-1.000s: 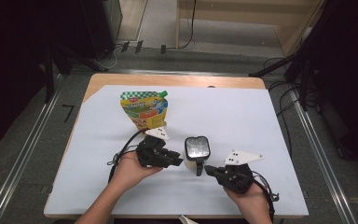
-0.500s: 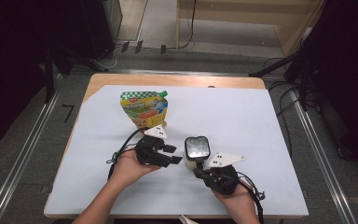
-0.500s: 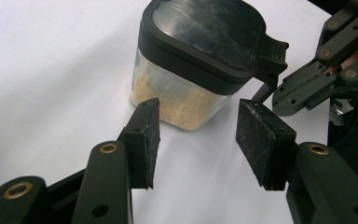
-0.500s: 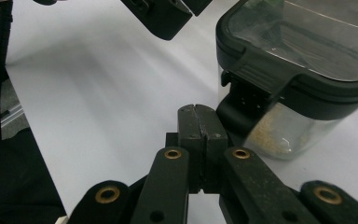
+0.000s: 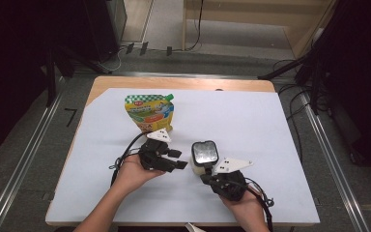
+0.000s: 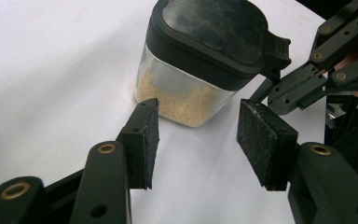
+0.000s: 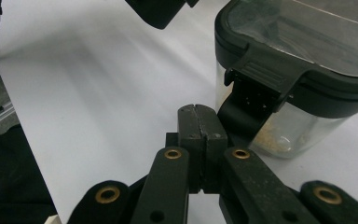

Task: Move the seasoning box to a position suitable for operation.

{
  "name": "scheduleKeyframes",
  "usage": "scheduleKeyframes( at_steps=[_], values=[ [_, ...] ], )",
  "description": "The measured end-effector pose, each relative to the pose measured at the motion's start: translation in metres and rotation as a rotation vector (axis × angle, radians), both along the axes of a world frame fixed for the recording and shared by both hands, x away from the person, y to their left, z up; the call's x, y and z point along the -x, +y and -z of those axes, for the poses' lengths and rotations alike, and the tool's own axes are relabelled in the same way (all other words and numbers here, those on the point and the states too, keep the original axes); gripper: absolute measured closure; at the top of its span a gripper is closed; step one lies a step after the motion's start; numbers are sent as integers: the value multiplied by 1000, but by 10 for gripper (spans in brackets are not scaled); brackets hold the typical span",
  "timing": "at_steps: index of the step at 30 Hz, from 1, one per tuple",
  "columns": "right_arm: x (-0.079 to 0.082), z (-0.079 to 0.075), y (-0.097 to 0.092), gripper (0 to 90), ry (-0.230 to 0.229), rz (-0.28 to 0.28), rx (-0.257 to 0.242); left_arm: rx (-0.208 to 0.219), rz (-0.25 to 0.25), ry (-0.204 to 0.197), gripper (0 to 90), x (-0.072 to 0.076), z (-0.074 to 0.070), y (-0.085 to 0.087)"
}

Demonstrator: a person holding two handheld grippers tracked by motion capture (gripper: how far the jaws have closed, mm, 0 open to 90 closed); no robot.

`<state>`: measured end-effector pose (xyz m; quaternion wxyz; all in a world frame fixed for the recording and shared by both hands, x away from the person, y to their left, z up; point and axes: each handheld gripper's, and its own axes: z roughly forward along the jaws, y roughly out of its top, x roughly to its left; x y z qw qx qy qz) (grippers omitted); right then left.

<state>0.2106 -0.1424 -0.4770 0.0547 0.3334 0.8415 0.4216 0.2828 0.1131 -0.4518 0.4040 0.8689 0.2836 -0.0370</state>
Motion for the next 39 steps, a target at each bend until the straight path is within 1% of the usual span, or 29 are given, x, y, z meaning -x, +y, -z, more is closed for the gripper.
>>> scheduleKeyframes(
  at_steps=[3, 7, 12, 13, 14, 15, 17, 18, 20, 23, 25, 26, 28, 29, 32, 36, 39],
  values=[
    [0, -1, -4, 900, 1, 11, 4, -4, -1, -1, 487, 0, 1, 0],
    [-1, 0, -11, 900, 8, 27, -6, -21, 4, -2, 484, 0, 1, 0],
    [-3, 0, -18, 900, 14, 47, -6, -21, 2, -2, 477, 0, 2, -1],
    [-4, 0, -20, 900, 15, 49, -6, -21, 4, -1, 477, -1, 2, -1],
    [-6, 0, -25, 900, 27, 62, -13, -21, 4, -2, 476, 0, 2, -1],
    [-7, 0, -27, 900, 32, 65, -15, -21, 5, -1, 476, 0, 2, -1],
    [-10, -1, -31, 900, 55, 76, -27, -24, 8, -1, 474, 0, 2, -1],
    [-11, -1, -33, 900, 59, 80, -27, -24, 9, 0, 472, 0, 3, -1],
    [-11, -1, -35, 900, 60, 84, -25, -25, 10, 0, 471, 0, 3, -1],
    [-17, -2, -45, 900, 68, 107, -23, -26, 15, -2, 466, 0, 4, -1],
    [-17, -2, -46, 900, 74, 110, -23, -26, 16, -3, 461, -1, 4, -2],
    [-20, -2, -50, 900, 77, 120, -23, -29, 18, -2, 459, -1, 4, -2],
    [-23, -3, -52, 900, 77, 124, -15, -33, 19, 1, 454, -1, 5, -2],
    [-24, -3, -53, 900, 79, 124, -14, -27, 20, 5, 455, -1, 6, -3],
    [-27, -2, -57, 900, 90, 135, -15, -30, 30, -1, 454, -1, 6, -4],
    [-32, -2, -63, 900, 100, 150, -14, -26, 33, 7, 441, -2, 7, -4],
    [-36, -2, -66, 900, 102, 151, -8, -22, 32, 15, 428, -3, 8, -5]
  ],
)
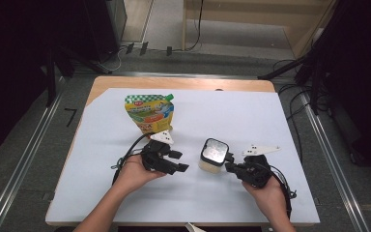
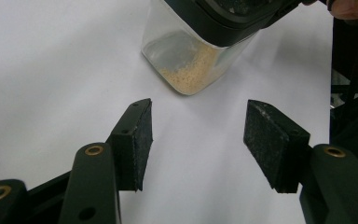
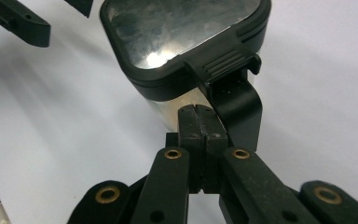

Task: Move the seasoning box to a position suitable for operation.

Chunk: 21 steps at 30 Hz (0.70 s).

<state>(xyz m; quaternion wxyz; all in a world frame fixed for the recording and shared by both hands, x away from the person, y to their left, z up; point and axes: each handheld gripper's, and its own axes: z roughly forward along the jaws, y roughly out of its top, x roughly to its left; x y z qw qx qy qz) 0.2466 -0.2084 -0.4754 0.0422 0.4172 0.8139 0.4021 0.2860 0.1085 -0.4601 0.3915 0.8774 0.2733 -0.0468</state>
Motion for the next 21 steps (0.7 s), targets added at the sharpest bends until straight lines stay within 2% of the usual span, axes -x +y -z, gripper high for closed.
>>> scheduleKeyframes(
  at_steps=[3, 7, 10, 13, 16, 17, 21],
  values=[
    [-2, 0, -2, 900, 4, 4, 3, 2, 6, -2, 428, -1, 1, 0],
    [-7, -1, -11, 900, 7, 17, 13, 13, 20, -25, 425, -7, 3, -2],
    [-9, -1, -13, 900, 9, 26, 13, 10, 21, -24, 419, -9, 5, -3],
    [-15, 0, -16, 900, 12, 41, 9, 2, 29, -5, 424, -11, 7, -5],
    [-19, -1, -17, 900, 9, 51, 20, 7, 49, 3, 433, -12, 8, -7],
    [-20, -1, -18, 900, 6, 56, 24, 20, 72, -2, 431, -12, 9, -8],
    [-26, -2, -22, 900, 7, 76, 22, 21, 96, -19, 406, -11, 8, -11]
  ],
)
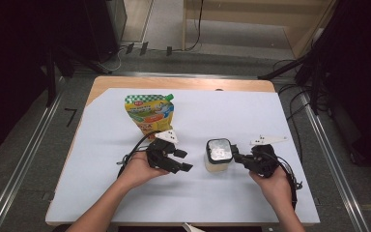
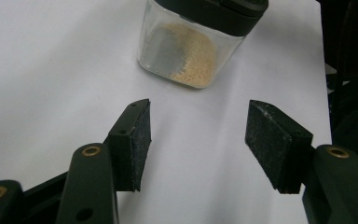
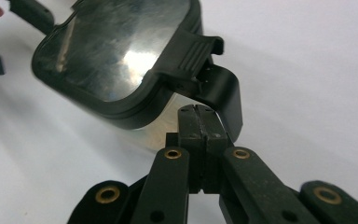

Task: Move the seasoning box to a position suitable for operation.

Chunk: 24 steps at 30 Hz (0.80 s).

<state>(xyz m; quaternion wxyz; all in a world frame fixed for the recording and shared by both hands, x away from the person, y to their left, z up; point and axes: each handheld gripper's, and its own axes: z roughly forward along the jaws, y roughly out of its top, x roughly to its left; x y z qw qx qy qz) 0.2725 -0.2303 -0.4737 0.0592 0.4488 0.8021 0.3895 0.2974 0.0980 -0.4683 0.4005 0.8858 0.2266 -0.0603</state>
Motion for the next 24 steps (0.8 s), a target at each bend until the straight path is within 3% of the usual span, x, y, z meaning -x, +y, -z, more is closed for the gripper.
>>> scheduleKeyframes(
  at_steps=[5, 8, 15, 19, 24],
  values=[
    [4, -11, -10, 900, -19, 24, -8, 19, 30, -35, 357, 0, -10, -7],
    [0, -18, -18, 900, -41, 43, -15, 28, 39, -14, 285, -5, -12, -14],
    [-28, -11, -21, 900, 1, 24, 8, -3, 77, -27, 260, -14, -15, -38],
    [-31, -9, -18, 900, -2, 11, 13, -4, 87, -54, 250, -17, -16, -47],
    [-29, -7, -13, 900, -12, -10, 45, -5, 96, -41, 216, -23, -8, -55]
  ],
)
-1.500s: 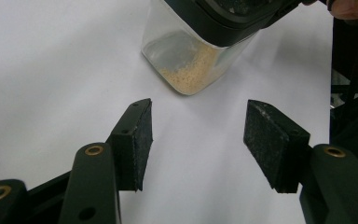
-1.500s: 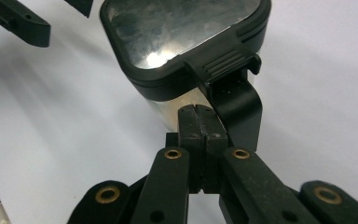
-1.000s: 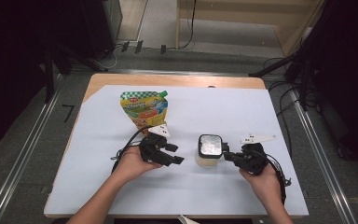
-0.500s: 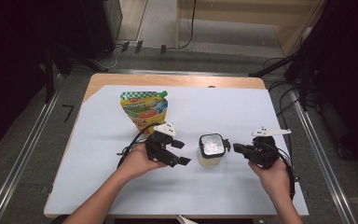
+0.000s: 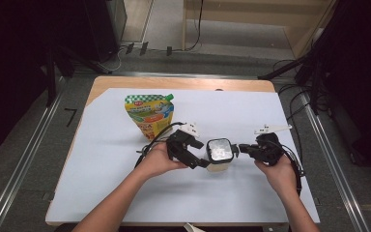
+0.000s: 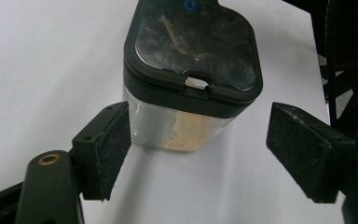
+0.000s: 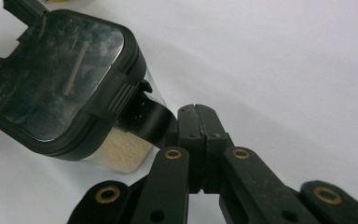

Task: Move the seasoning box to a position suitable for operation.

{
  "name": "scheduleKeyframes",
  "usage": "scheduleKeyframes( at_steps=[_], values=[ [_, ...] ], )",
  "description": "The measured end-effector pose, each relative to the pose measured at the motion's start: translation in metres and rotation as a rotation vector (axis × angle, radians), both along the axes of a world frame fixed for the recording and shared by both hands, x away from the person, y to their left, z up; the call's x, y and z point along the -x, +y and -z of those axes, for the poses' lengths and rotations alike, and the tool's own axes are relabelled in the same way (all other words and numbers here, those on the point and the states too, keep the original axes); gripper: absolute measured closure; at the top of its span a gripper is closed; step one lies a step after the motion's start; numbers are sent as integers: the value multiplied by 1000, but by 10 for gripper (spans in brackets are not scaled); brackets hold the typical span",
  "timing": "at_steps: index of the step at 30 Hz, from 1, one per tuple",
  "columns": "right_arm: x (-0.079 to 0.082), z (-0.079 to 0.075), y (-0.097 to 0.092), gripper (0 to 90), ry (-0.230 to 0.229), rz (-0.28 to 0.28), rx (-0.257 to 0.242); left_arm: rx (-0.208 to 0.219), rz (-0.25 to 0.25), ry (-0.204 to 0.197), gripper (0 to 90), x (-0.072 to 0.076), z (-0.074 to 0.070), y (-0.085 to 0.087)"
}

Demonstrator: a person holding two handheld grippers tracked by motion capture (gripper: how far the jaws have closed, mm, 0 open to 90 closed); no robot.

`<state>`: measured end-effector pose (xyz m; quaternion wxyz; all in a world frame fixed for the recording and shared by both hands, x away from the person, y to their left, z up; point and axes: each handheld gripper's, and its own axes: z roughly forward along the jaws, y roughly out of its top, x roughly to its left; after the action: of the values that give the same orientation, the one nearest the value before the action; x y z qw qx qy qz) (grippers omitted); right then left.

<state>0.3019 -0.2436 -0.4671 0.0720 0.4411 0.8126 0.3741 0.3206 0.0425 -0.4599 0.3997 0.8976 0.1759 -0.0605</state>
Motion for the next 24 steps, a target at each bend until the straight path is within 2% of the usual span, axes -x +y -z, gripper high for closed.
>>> scheduleKeyframes(
  at_steps=[4, 6, 9, 15, 24],
  values=[
    [0, 2, 3, 900, -3, -7, 6, -30, 3, -23, 181, -1, 5, -7],
    [1, 2, 3, 900, -10, -6, 10, -5, 2, -14, 179, -4, 6, -8],
    [2, 2, 3, 900, -6, 4, 1, 6, 8, -22, 183, -4, 7, -11],
    [2, 6, 3, 900, 1, 16, -6, 7, 12, -74, 165, -3, 8, -17],
    [3, 6, 4, 900, -2, 27, -3, -1, 0, -82, 167, -1, 6, -19]
  ],
)
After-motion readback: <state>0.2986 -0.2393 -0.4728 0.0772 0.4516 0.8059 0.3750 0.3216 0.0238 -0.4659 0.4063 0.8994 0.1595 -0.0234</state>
